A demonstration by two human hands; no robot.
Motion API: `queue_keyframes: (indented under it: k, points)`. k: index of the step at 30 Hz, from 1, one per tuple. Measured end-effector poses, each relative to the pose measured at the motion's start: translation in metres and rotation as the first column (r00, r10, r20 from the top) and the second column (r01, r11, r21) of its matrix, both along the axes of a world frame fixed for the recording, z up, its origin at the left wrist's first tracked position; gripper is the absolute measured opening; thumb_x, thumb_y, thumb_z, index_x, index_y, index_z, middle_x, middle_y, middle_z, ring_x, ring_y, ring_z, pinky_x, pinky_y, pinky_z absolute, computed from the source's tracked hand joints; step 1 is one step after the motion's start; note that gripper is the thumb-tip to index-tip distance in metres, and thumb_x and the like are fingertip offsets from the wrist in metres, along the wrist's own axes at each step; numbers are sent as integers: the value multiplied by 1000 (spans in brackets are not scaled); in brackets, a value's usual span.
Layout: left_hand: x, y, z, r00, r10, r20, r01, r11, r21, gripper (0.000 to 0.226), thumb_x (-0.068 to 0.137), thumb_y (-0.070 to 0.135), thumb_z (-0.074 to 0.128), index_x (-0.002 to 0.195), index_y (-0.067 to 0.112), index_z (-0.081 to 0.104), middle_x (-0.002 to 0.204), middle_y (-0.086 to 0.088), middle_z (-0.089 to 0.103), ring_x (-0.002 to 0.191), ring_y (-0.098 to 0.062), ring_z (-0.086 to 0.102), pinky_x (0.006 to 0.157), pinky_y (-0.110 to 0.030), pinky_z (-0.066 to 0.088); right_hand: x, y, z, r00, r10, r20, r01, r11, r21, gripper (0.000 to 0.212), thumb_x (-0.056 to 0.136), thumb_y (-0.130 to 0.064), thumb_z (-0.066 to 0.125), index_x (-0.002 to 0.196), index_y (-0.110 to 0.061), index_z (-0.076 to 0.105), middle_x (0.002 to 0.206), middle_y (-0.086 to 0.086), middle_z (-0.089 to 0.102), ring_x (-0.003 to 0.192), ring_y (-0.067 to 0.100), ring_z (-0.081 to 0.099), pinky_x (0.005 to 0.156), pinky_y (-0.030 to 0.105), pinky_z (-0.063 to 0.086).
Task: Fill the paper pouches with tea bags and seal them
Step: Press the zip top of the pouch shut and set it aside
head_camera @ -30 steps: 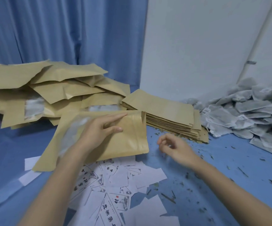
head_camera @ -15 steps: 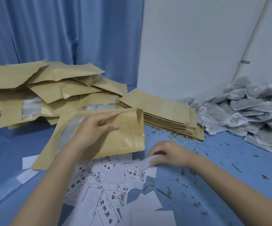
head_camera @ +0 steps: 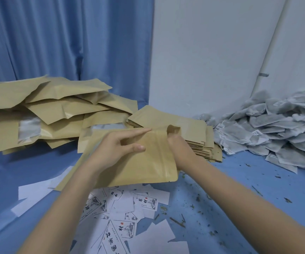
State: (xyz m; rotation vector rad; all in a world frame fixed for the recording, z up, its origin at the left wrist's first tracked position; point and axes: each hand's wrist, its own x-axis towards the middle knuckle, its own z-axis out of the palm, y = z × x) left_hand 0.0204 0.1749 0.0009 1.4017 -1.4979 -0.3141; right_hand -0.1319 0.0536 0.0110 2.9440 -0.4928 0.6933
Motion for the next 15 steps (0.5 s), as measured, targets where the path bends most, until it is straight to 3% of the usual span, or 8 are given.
queue_keyframes:
  k: [2,4,6,8,11,13,15]
  points:
    - [-9,-4,7,1000,-13,-1,13,1000,26,45,71,39,70,114,52,62,117,31,60,115,15,47,89,-1,33,0,-1,11,995,-13,-101,23,995,93,16,91,1,44,87,-7,58,79,4,57,82,20,49,70,29,43]
    - [-17,-7,15,1000,-28,-11,29,999,18,44,75,42,66,117,51,60,120,32,58,118,15,46,96,-4,33,-6,-4,25,987,-29,-158,58,982,180,22,97,-7,37,79,-15,47,72,-7,41,81,17,44,62,18,37]
    - [-25,-9,23,1000,-9,9,9,1000,-29,45,80,44,61,124,48,54,129,32,52,124,14,40,106,-12,30,-15,-5,35,984,-52,-172,107,937,334,26,99,-7,34,80,-13,51,80,2,49,79,20,46,64,14,39]
    - [-35,-7,30,995,61,73,-55,995,-77,55,81,54,63,132,51,42,144,28,38,133,14,26,113,-20,23,-24,-3,47,982,-75,-171,150,863,482,20,96,-2,38,87,0,56,89,16,55,84,24,44,76,25,41]
    - [-56,0,38,981,79,177,-60,992,-111,88,64,72,62,140,55,21,154,26,13,139,12,9,112,-24,16,-35,-4,69,981,-74,-178,160,827,539,33,95,3,39,70,-19,39,73,-8,34,91,13,33,63,-1,29]
    - [-73,2,41,931,103,349,-77,993,-87,108,56,76,66,144,54,7,155,27,-2,141,7,2,112,-27,14,-39,-1,85,996,-57,-70,87,823,562,22,95,5,39,92,-14,50,79,-11,36,89,8,36,62,-6,30]
    - [-87,-3,44,876,167,453,-114,983,-143,106,66,65,70,147,46,5,156,24,-3,140,6,6,112,-21,15,-44,7,100,999,-47,-17,49,853,519,19,94,2,44,110,1,55,89,0,48,88,11,43,64,7,36]
